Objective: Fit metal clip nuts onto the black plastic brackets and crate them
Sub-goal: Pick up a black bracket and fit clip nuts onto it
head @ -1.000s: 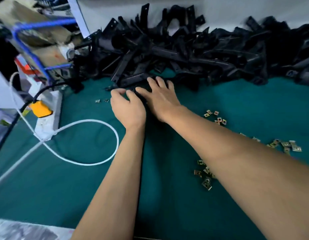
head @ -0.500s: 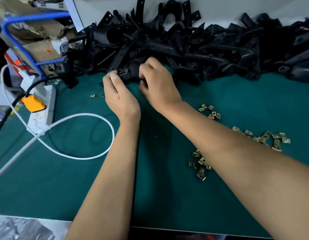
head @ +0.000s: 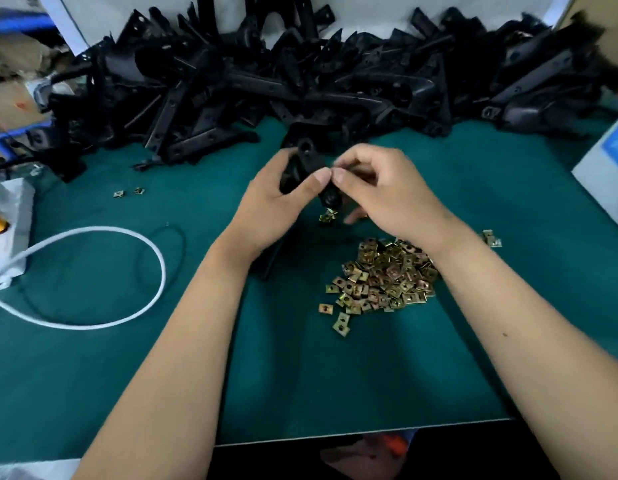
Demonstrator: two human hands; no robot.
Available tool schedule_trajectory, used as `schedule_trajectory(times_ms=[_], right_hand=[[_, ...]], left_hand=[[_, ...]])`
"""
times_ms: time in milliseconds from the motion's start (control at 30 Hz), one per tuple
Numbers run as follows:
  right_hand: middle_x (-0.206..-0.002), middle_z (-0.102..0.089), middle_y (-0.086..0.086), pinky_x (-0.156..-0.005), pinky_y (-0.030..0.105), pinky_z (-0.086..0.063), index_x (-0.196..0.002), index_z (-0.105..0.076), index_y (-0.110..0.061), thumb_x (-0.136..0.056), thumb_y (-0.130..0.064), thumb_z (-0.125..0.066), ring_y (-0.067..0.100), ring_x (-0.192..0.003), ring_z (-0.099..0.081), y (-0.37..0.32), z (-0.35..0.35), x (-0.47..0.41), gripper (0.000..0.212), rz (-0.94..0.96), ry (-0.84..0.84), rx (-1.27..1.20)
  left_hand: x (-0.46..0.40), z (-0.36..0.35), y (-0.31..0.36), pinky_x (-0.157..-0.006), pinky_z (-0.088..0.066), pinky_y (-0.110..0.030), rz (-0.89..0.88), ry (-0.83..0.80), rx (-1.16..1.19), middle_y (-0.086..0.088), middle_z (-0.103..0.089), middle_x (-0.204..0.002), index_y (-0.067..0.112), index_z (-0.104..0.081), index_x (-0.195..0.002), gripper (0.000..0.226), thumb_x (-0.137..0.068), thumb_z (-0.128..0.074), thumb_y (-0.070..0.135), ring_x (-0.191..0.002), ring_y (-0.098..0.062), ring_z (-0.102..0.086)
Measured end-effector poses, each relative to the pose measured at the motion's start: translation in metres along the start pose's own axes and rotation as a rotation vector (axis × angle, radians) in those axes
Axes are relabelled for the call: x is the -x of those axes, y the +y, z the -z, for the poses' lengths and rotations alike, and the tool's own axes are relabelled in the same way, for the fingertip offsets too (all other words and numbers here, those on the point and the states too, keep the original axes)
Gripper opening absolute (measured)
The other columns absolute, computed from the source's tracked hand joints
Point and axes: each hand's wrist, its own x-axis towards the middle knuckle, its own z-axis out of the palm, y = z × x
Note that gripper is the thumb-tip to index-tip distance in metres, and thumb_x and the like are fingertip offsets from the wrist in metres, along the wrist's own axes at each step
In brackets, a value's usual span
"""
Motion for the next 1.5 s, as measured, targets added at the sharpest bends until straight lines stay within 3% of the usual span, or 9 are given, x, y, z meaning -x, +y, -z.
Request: schedule_trajectory(times_ms=[133, 300, 433, 533, 667, 833, 1000, 1400, 1500], right_hand=[[-0.078, -0.076, -0.004, -0.061, 0.011, -0.046, -0.083, -0.074, -0.013, -0.107, -0.030, -0.053, 0.004, -0.069, -0.070, 0.012, 0.017, 0.017, 0.036, 0.018, -0.175, 0.129], [-0.087, -0.074, -0.012, -0.082, 0.026, -0.050, -0.089, -0.079, -0.025, -0.084, -0.035, -0.083, 0.002, -0.086, -0.066, 0.016, 0.015, 0.025, 0.012, 0.060, -0.422, 0.341], [-0.089, -0.070, -0.014, -0.085, 0.027, -0.049, -0.086, -0.079, -0.029, -0.078, -0.040, -0.088, 0.001, -0.088, -0.063, 0.015, 0.012, 0.024, 0.017, 0.041, -0.460, 0.360], [-0.088, -0.071, -0.012, -0.086, 0.030, -0.050, -0.081, -0.077, -0.029, -0.079, -0.037, -0.087, 0.002, -0.088, -0.063, 0.016, 0.011, 0.023, 0.013, 0.026, -0.492, 0.367], [-0.082, -0.072, -0.010, -0.078, 0.027, -0.051, -0.081, -0.073, -0.025, -0.086, -0.033, -0.083, 0.002, -0.079, -0.065, 0.023, 0.008, 0.021, 0.013, 0.022, -0.289, 0.275], [-0.070, -0.074, -0.001, -0.053, 0.018, -0.047, -0.086, -0.069, -0.015, -0.092, -0.019, -0.077, 0.008, -0.057, -0.063, 0.032, 0.002, 0.017, 0.011, -0.125, 0.035, -0.119], [-0.066, -0.073, -0.007, -0.052, 0.013, -0.045, -0.086, -0.076, -0.020, -0.096, -0.017, -0.073, 0.000, -0.055, -0.061, 0.034, 0.000, 0.016, 0.011, -0.131, 0.174, -0.196], [-0.076, -0.075, 0.011, -0.063, 0.026, -0.060, -0.094, -0.068, 0.002, -0.094, 0.004, -0.069, 0.019, -0.064, -0.073, 0.034, -0.001, 0.016, 0.002, -0.208, 0.199, -0.449], [-0.086, -0.076, 0.016, -0.070, 0.025, -0.060, -0.096, -0.072, 0.000, -0.089, 0.011, -0.071, 0.019, -0.071, -0.076, 0.036, 0.000, 0.015, 0.013, -0.210, 0.205, -0.480]], left_hand=[[-0.002, -0.010, -0.001, -0.072, -0.050, -0.014, 0.092, -0.071, 0.254, 0.017, -0.073, -0.088, 0.026, -0.070, -0.104, 0.027, -0.088, -0.075, 0.048, -0.082, 0.001, -0.067], [-0.010, -0.003, 0.001, -0.054, -0.044, -0.028, 0.183, -0.025, 0.508, -0.001, -0.059, -0.076, 0.023, -0.065, -0.123, 0.055, -0.081, -0.066, 0.058, -0.067, -0.019, -0.059], [-0.011, -0.009, 0.003, -0.072, -0.057, -0.032, 0.223, -0.206, 0.688, -0.003, -0.055, -0.075, 0.017, -0.057, -0.131, 0.047, -0.093, -0.055, 0.045, -0.076, -0.027, -0.064], [-0.011, -0.008, 0.004, -0.061, -0.058, -0.028, 0.239, -0.195, 0.719, -0.003, -0.063, -0.085, 0.012, -0.054, -0.125, 0.039, -0.094, -0.060, 0.034, -0.068, -0.026, -0.066], [-0.006, 0.000, -0.002, -0.054, -0.052, -0.027, 0.224, -0.249, 0.727, -0.008, -0.064, -0.088, 0.013, -0.049, -0.119, 0.034, -0.093, -0.065, 0.028, -0.062, -0.023, -0.062], [-0.003, -0.002, 0.002, -0.050, -0.050, -0.028, 0.191, -0.298, 0.631, -0.011, -0.064, -0.078, 0.013, -0.051, -0.104, 0.027, -0.090, -0.073, 0.022, -0.058, -0.022, -0.057], [-0.002, -0.006, 0.006, -0.049, -0.047, -0.027, 0.226, -0.283, 0.640, -0.008, -0.064, -0.074, 0.014, -0.049, -0.102, 0.024, -0.091, -0.070, 0.020, -0.058, -0.022, -0.053], [-0.004, -0.005, 0.006, -0.053, -0.048, -0.029, 0.227, -0.299, 0.593, -0.009, -0.065, -0.077, 0.015, -0.051, -0.103, 0.027, -0.090, -0.073, 0.023, -0.061, -0.023, -0.054], [-0.004, -0.005, 0.005, -0.052, -0.048, -0.029, 0.221, -0.308, 0.590, -0.010, -0.066, -0.080, 0.015, -0.051, -0.105, 0.027, -0.090, -0.073, 0.021, -0.061, -0.023, -0.054]])
